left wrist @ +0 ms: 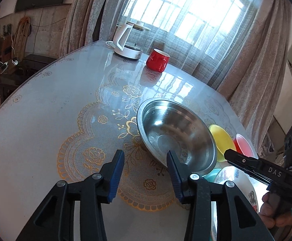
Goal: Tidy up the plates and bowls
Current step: 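Carry the steel basin by its rim with the left tool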
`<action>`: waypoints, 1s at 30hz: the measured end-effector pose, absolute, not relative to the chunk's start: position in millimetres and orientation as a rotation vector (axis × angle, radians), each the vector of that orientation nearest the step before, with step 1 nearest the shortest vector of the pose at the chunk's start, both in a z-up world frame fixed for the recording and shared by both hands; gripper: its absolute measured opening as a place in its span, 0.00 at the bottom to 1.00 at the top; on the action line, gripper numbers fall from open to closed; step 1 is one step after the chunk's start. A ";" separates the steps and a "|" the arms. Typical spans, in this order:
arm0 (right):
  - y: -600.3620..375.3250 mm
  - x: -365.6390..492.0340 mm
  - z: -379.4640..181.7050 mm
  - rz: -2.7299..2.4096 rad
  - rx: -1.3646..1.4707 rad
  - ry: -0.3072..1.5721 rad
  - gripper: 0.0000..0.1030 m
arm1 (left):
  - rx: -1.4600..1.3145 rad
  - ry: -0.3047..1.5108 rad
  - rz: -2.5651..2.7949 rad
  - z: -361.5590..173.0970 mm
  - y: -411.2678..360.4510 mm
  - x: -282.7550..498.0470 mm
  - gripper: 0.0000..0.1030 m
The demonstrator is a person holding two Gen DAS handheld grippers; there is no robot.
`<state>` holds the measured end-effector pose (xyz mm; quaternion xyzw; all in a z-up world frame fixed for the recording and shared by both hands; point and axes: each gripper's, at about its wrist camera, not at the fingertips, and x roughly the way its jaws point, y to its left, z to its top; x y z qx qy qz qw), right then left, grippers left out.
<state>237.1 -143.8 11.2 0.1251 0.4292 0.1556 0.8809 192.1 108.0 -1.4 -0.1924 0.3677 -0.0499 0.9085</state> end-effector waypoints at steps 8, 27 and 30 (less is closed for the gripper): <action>-140.2 265.3 -4.3 0.256 0.235 0.955 0.31 | -0.392 0.789 -0.080 -12.5 107.0 224.1 0.41; -109.5 260.9 -11.9 0.286 0.081 0.938 0.21 | -0.348 0.813 -0.042 -24.2 101.4 220.9 0.19; -101.7 254.9 -8.5 0.313 0.073 0.934 0.21 | -0.357 0.818 -0.031 -22.1 109.3 212.6 0.20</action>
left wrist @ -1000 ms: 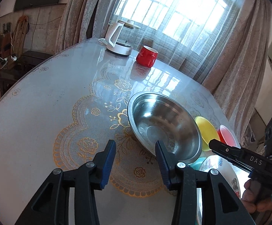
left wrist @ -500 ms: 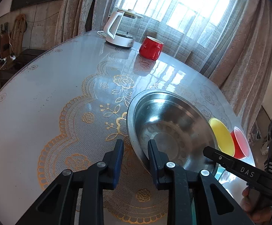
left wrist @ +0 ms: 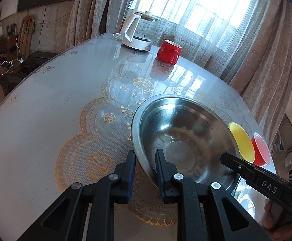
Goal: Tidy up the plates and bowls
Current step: 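Carry the steel basin by its rim with the left tool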
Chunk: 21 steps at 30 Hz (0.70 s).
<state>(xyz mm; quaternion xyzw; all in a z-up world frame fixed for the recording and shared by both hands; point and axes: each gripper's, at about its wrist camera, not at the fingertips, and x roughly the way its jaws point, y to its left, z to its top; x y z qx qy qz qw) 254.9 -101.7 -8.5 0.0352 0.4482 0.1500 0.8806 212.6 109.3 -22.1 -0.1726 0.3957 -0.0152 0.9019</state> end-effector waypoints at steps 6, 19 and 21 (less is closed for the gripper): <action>-84.7 237.1 -2.5 0.355 0.039 0.925 0.21 | -0.322 0.807 0.000 -15.4 120.5 189.7 0.20; -58.9 184.2 -2.0 0.463 0.039 0.948 0.22 | -0.314 0.820 0.022 -17.7 148.0 138.2 0.20; -55.5 177.4 -4.0 0.480 0.042 0.951 0.22 | -0.323 0.825 0.030 -21.0 152.3 129.2 0.19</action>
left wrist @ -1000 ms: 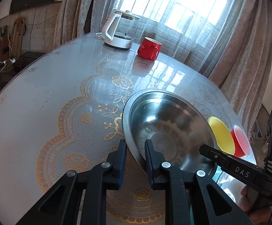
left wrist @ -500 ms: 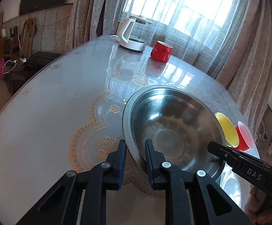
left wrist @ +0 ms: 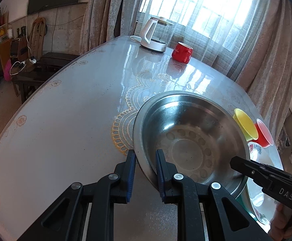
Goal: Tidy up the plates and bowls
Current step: 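Carry the steel basin by its rim with the left tool, then lower the steel basin onto the table and open the left tool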
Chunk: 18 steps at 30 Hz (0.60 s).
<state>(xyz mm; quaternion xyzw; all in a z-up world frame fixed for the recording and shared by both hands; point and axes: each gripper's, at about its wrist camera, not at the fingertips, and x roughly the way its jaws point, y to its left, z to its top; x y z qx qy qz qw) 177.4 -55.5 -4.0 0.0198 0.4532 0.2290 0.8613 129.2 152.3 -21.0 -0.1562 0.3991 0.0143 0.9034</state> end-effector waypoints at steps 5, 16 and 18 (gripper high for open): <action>-48.4 163.1 -9.3 0.516 0.032 0.963 0.23 | -0.326 0.838 0.047 -27.7 157.7 117.3 0.19; -40.9 143.7 -19.3 0.577 0.014 0.995 0.29 | -0.314 0.814 0.083 -24.3 162.8 103.3 0.19; -40.1 142.5 -19.9 0.578 0.011 0.995 0.31 | -0.318 0.810 0.090 -23.6 163.2 100.8 0.19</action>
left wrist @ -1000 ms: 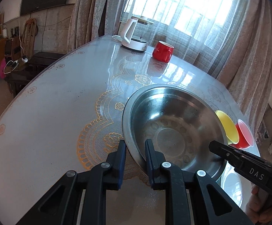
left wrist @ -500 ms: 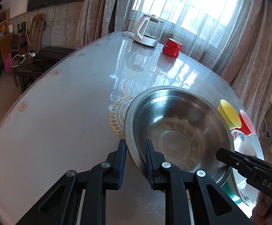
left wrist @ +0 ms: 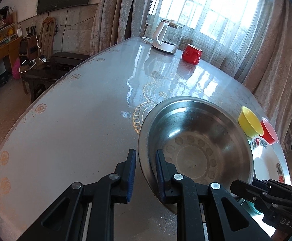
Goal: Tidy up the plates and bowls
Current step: 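Lower the steel basin onto the table and open the left tool, then move the left tool to the yellow bowl and grasp its rim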
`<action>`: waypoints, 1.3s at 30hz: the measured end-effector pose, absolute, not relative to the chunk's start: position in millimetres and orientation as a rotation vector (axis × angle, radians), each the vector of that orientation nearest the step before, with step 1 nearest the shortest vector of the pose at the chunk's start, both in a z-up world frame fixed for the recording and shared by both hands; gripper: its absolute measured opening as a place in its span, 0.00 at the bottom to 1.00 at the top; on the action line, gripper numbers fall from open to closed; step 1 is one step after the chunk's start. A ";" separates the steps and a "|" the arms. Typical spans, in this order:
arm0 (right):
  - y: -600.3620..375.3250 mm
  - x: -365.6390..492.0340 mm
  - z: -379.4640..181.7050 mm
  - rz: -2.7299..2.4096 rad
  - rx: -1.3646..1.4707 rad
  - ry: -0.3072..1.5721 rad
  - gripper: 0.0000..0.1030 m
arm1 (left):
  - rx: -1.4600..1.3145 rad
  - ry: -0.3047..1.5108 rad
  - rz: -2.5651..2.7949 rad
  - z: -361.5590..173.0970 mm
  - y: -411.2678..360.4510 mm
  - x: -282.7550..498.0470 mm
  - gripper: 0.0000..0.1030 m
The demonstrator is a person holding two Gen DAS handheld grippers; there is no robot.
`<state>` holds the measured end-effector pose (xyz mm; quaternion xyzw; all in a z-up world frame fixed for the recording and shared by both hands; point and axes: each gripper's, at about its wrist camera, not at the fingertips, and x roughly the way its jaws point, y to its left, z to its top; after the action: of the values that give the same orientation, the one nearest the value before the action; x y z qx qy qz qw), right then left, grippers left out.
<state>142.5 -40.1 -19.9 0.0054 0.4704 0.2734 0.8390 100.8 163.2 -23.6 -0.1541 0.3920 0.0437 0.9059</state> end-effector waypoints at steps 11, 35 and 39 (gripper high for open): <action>-33.6 136.7 -27.8 0.604 0.022 1.015 0.31 | -0.326 0.799 0.115 -20.3 168.6 87.8 0.19; -63.8 92.1 0.0 0.659 -0.070 0.804 0.46 | -0.275 0.672 0.182 9.7 149.1 69.4 0.20; -79.1 89.7 8.8 0.689 -0.023 0.769 0.45 | -0.244 0.663 0.092 15.6 121.8 75.2 0.20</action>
<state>89.7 -79.1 8.8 -0.0110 0.3678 0.3295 0.8695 75.2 121.8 15.6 -0.1195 0.3245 0.0448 0.9372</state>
